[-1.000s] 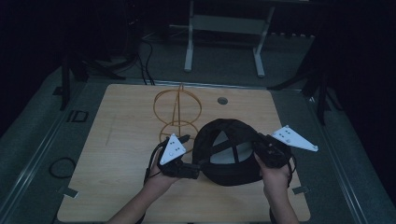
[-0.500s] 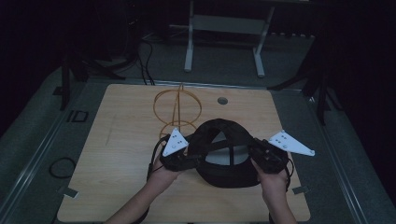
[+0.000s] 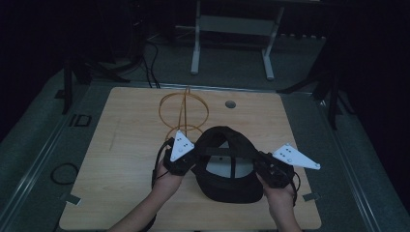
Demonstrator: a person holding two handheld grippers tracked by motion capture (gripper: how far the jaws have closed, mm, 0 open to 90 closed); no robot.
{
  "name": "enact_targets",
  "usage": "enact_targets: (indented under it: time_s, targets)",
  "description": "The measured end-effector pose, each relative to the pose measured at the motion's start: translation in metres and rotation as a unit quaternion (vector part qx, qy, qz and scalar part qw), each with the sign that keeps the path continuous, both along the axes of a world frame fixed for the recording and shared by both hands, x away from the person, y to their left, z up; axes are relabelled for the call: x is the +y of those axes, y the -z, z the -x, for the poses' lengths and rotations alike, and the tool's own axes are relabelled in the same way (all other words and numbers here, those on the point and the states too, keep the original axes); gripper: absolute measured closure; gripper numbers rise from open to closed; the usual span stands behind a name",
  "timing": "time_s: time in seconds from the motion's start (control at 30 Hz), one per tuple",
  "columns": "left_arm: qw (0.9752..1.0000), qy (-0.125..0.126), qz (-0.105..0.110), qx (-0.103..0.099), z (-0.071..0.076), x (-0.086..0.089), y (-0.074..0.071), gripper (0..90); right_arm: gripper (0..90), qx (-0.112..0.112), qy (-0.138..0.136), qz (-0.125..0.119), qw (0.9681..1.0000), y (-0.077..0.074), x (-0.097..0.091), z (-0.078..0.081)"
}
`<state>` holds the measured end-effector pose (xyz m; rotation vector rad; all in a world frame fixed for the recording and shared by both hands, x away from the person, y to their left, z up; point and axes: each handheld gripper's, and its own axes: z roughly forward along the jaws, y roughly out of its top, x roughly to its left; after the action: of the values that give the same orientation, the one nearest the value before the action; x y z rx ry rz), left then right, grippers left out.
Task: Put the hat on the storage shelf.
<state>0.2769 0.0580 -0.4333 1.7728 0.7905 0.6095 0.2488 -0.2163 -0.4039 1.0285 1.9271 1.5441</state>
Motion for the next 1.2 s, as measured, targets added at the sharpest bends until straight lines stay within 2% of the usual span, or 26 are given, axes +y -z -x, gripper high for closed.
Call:
enact_targets:
  time_s: [0.1,0.23,0.4,0.5,0.57,0.73,0.9,1.07,1.2]
  targets:
    - [1.0000,0.000,0.000,-0.006,0.001,0.001,-0.005,89.2,88.7,0.001,0.001,-0.004,1.0000,0.003,0.000,0.003]
    - [0.9999,0.007,0.002,-0.015,0.004,0.004,-0.012,89.3,86.5,0.005,-0.013,-0.005,0.9999,0.005,0.001,0.011]
    - [0.9995,0.024,0.002,-0.023,0.006,0.006,-0.018,89.3,76.0,0.014,-0.032,-0.018,0.9992,0.006,-0.004,0.018]
    - [0.9993,0.028,0.002,-0.022,0.006,0.005,-0.020,89.3,71.1,0.016,-0.041,-0.017,0.9989,0.006,-0.007,0.021]
    - [0.9994,0.027,0.006,-0.021,0.006,0.005,-0.020,89.3,66.8,0.018,-0.048,-0.010,0.9986,0.007,-0.009,0.023]
    - [0.9993,0.024,0.008,-0.027,0.007,0.004,-0.023,89.3,57.9,0.036,-0.056,-0.015,0.9977,0.011,-0.019,0.027]
    - [0.9988,0.029,0.002,-0.039,0.009,0.005,-0.027,89.3,54.1,0.046,-0.063,-0.014,0.9969,0.015,-0.029,0.030]
    - [0.9987,0.026,-0.004,-0.043,0.010,0.005,-0.030,89.3,50.3,0.055,-0.080,0.002,0.9953,0.017,-0.032,0.040]
    - [0.9988,0.020,0.005,-0.044,0.009,0.011,-0.033,89.3,49.3,0.055,-0.083,0.001,0.9950,0.015,-0.038,0.048]
